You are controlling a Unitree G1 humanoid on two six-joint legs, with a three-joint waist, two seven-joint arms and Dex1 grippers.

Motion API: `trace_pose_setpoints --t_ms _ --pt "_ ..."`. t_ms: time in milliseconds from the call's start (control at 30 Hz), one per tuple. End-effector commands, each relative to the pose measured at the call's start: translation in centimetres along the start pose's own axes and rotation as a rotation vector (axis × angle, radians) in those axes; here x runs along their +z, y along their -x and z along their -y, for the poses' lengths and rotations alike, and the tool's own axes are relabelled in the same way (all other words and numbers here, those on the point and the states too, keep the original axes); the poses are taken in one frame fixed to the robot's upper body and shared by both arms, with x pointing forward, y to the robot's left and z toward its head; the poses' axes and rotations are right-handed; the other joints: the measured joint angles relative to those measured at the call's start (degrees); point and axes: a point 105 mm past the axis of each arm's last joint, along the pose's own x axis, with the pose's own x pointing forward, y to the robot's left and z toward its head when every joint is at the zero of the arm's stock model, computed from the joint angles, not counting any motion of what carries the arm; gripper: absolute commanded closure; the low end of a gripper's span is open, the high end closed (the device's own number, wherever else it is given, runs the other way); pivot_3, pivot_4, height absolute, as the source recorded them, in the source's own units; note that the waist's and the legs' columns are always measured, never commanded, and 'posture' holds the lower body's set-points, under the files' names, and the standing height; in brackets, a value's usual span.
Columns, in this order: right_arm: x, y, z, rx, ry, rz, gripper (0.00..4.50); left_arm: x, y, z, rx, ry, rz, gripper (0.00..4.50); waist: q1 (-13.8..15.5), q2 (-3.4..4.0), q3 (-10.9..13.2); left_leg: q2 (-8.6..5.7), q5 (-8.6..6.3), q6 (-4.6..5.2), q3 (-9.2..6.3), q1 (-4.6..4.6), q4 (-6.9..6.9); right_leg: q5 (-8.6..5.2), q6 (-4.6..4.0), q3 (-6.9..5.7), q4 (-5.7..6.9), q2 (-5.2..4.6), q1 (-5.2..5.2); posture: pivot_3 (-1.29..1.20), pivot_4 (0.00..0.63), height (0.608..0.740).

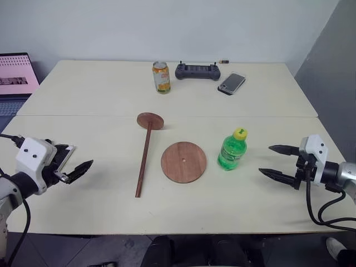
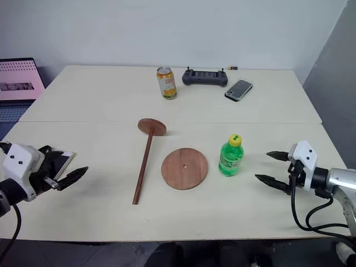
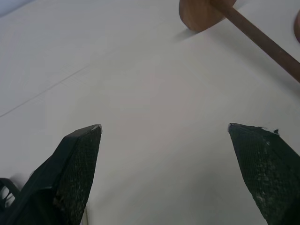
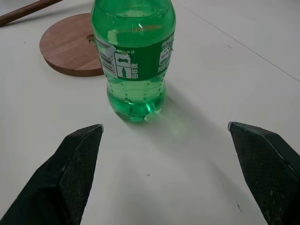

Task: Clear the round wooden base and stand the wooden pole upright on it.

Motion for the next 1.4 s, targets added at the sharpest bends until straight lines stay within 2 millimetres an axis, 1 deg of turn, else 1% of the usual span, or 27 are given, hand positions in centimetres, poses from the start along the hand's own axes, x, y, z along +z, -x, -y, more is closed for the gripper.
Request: trace_pose_setpoints --t_ms 33,133,233,333,433,500,567,633,700,800,867,1033,1233,1400 --pt "1.1 0.1 0.2 -0.013 0.023 0.034 0.01 2.1 0.4 0.3 -0.054 -0.040 0.052 0.00 0.0 0.00 0.0 0.00 0.00 0.00 0.00 0.00 0.00 0.00 0.00 0.00 0.00 0.00 0.00 0.00 0.150 0.740" --pt "1.3 0.0 0.3 -0.015 0.027 0.041 0.01 2.8 0.1 1.0 -0.086 -0.072 0.065 0.00 0.0 0.00 0.0 0.00 0.00 0.00 0.00 0.00 0.00 0.00 0.00 0.00 0.00 0.00 0.00 0.00 0.150 0.740" --pt "2.2 0.1 0.1 -0.013 0.031 0.073 0.01 4.5 -0.7 2.9 -0.190 -0.094 0.099 0.00 0.0 0.00 0.0 0.00 0.00 0.00 0.01 0.00 0.00 0.00 0.00 0.01 0.00 0.00 0.00 0.00 0.150 0.740" --pt "3.8 -0.1 -0.5 0.001 0.031 0.130 0.01 6.5 -1.7 5.6 -0.330 -0.134 0.138 0.00 0.0 0.00 0.0 0.00 0.00 0.00 0.01 -0.01 0.00 0.00 0.00 0.01 0.01 0.00 0.00 0.00 0.150 0.740" --pt "4.6 -0.3 -0.6 -0.018 0.007 0.168 0.01 7.6 -2.3 7.1 -0.396 -0.144 0.164 0.00 0.0 0.00 0.0 0.00 0.00 0.00 0.02 -0.01 0.00 0.00 0.00 0.04 0.01 0.01 0.00 0.00 0.150 0.740" --pt "4.3 -0.5 -1.2 -0.012 -0.011 0.168 0.01 8.4 -2.8 8.2 -0.445 -0.144 0.191 0.00 0.0 0.00 0.0 0.00 0.00 -0.01 0.03 0.00 0.00 0.00 0.00 0.05 0.01 0.02 0.00 0.00 0.150 0.740" --pt "4.0 -0.5 -1.5 -0.017 -0.018 0.162 0.01 8.8 -3.1 8.9 -0.478 -0.144 0.203 0.00 0.0 0.00 0.0 0.00 0.00 0.00 0.02 0.00 0.00 0.00 0.01 0.05 0.01 0.04 0.00 0.00 0.150 0.740" --pt "3.7 -0.6 -1.5 -0.043 -0.023 0.161 0.01 8.9 -3.3 9.4 -0.506 -0.148 0.203 0.00 0.0 0.00 0.0 0.00 0.00 0.00 0.03 0.00 0.00 0.00 0.01 0.06 0.02 0.05 0.00 0.00 0.150 0.740" --pt "3.8 -0.8 -1.5 -0.082 -0.047 0.203 0.01 9.2 -3.7 10.3 -0.554 -0.151 0.213 0.00 0.0 0.00 0.0 -0.01 0.00 0.00 0.07 0.00 0.00 0.00 0.01 0.10 0.02 0.05 -0.01 0.00 0.150 0.740" --pt "4.3 -1.1 -2.1 -0.079 -0.062 0.244 0.01 9.4 -4.1 10.7 -0.579 -0.155 0.221 0.00 -0.1 0.01 0.0 0.01 0.00 0.00 0.10 0.02 0.01 0.00 0.01 0.14 0.05 0.07 -0.03 0.00 0.150 0.740" --pt "5.0 -1.2 -2.5 -0.069 -0.070 0.282 0.01 9.7 -4.3 10.8 -0.589 -0.157 0.229 0.00 -0.1 0.02 0.0 0.01 0.00 0.00 0.10 0.02 0.00 0.00 0.01 0.14 0.05 0.08 -0.04 0.00 0.150 0.740" --pt "6.3 -1.5 -2.6 -0.081 -0.086 0.338 0.01 10.1 -4.7 11.3 -0.621 -0.165 0.241 0.00 -0.1 0.02 0.0 0.01 0.00 -0.01 0.12 0.02 0.01 0.00 0.01 0.16 0.05 0.09 -0.04 0.00 0.150 0.740" --pt "6.4 -2.7 -2.6 -0.080 -0.115 0.357 0.01 10.6 -5.1 12.1 -0.667 -0.174 0.262 0.00 0.0 0.01 0.0 0.01 0.00 -0.01 0.12 0.01 0.01 0.00 0.02 0.16 0.05 0.09 -0.04 0.00 0.150 0.740" --pt "6.8 -3.8 -2.6 -0.079 -0.139 0.383 0.01 10.7 -5.3 12.3 -0.675 -0.179 0.265 0.00 -0.1 0.02 0.0 0.01 0.01 0.00 0.13 0.02 0.01 0.00 0.02 0.17 0.06 0.10 -0.05 0.00 0.150 0.740"
